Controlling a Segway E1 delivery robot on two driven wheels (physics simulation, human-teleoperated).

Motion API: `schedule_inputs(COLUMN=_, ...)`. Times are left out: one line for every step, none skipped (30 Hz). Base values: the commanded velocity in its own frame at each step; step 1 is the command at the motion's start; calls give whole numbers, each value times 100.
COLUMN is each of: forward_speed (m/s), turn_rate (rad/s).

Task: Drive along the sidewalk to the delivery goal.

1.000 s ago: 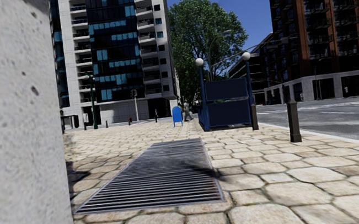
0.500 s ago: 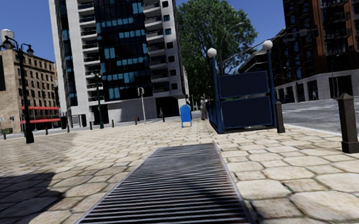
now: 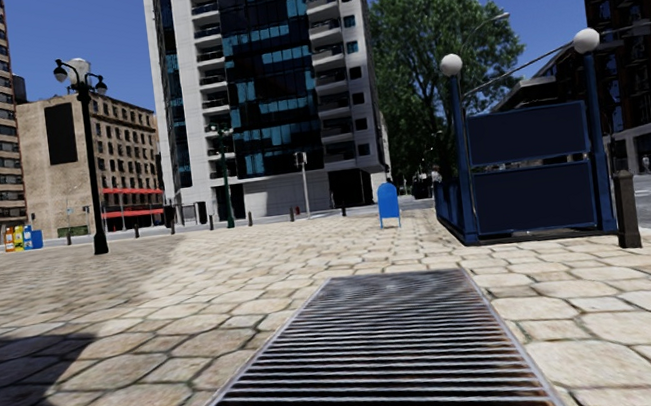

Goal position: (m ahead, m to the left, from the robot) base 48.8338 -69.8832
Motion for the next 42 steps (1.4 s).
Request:
schedule_inputs(forward_speed=200, turn_rate=39)
schedule_inputs(forward_speed=200, turn_rate=39)
schedule_inputs(forward_speed=200, turn_rate=34)
schedule_inputs(forward_speed=200, turn_rate=34)
schedule_inputs(forward_speed=200, turn_rate=19)
schedule_inputs(forward_speed=200, turn_rate=10)
schedule_inputs(forward_speed=200, turn_rate=0)
schedule_inputs(forward_speed=200, turn_rate=0)
schedule_inputs(forward_speed=200, turn_rate=0)
schedule_inputs(forward_speed=200, turn_rate=0)
schedule_inputs(forward_speed=200, turn_rate=0)
schedule_inputs(forward_speed=200, turn_rate=0)
schedule_inputs(forward_speed=200, turn_rate=0)
schedule_inputs(forward_speed=200, turn_rate=0)
schedule_inputs(forward_speed=200, turn_rate=0)
schedule_inputs(forward_speed=200, turn_rate=0)
schedule_inputs(forward_speed=200, turn_rate=0)
schedule_inputs(forward_speed=200, turn_rate=0)
schedule_inputs(forward_speed=200, turn_rate=0)
schedule_inputs(forward_speed=200, turn_rate=0)
schedule_inputs(forward_speed=200, turn_rate=0)
schedule_inputs(forward_speed=200, turn_rate=0)
schedule_inputs(forward_speed=200, turn_rate=0)
schedule_inputs(forward_speed=200, turn_rate=0)
schedule_inputs(forward_speed=200, turn_rate=0)
schedule_inputs(forward_speed=200, turn_rate=0)
schedule_inputs(forward_speed=200, turn_rate=0)
schedule_inputs(forward_speed=200, turn_rate=0)
schedule_inputs(forward_speed=200, turn_rate=0)
schedule_inputs(forward_speed=200, turn_rate=0)
schedule_inputs(forward_speed=200, turn_rate=0)
schedule_inputs(forward_speed=200, turn_rate=0)
schedule_inputs(forward_speed=200, turn_rate=0)
schedule_inputs(forward_speed=200, turn_rate=0)
schedule_inputs(forward_speed=200, turn_rate=0)
schedule_inputs(forward_speed=200, turn_rate=0)
schedule_inputs(forward_speed=200, turn_rate=0)
schedule_inputs(forward_speed=200, turn_rate=0)
schedule_inputs(forward_speed=200, turn_rate=0)
schedule_inputs(forward_speed=200, turn_rate=0)
schedule_inputs(forward_speed=200, turn_rate=0)
schedule_inputs(forward_speed=200, turn_rate=0)
